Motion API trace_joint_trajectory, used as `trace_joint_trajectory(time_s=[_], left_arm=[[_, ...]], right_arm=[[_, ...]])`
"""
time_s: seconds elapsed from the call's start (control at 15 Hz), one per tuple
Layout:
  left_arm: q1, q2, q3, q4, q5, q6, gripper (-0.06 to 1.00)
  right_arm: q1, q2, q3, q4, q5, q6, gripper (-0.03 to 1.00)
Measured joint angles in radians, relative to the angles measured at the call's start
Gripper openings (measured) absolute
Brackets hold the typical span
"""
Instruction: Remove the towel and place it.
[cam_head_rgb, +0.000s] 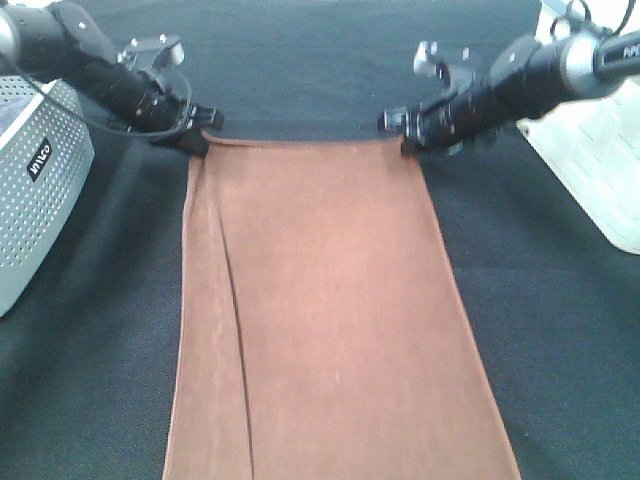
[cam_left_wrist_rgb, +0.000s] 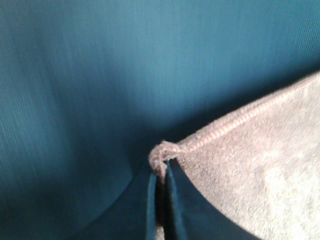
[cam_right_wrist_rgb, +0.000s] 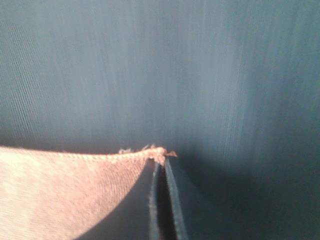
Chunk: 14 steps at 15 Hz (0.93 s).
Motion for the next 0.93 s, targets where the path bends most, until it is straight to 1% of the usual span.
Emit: trace_joint_trajectory(time_s=[0.27, 0.4, 0.53, 0.67, 0.73, 0.93], left_arm=[[-0.006, 0.171, -0.293, 0.037, 0.007, -0.039, 0.01], [-0.006, 0.225, -0.38, 0.047, -0.011, -0.045, 0.01], [-0.006, 0.26, -0.402, 0.052, -0.101, -0.04, 0.01], [-0.016, 0.299, -0.425, 0.047, -0.229, -0.037, 0.01], [-0.022, 0.316, -0.442, 0.04, -0.274, -0.027, 0.01], [-0.036, 0.364, -0.497, 0.02, -0.369, -0.01, 0.01]], right_arm=[[0.0, 0.085, -0.224, -0.021, -0.012, -0.024, 0.0], [-0.001, 0.156, -0.308, -0.06, -0.023, -0.024, 0.0], [-0.008, 0.212, -0.365, -0.076, -0.059, -0.024, 0.0], [-0.015, 0.253, -0.41, -0.078, -0.107, -0.024, 0.0], [-0.015, 0.276, -0.436, -0.078, -0.14, -0.024, 0.0], [-0.014, 0.311, -0.481, -0.078, -0.225, -0.024, 0.0]])
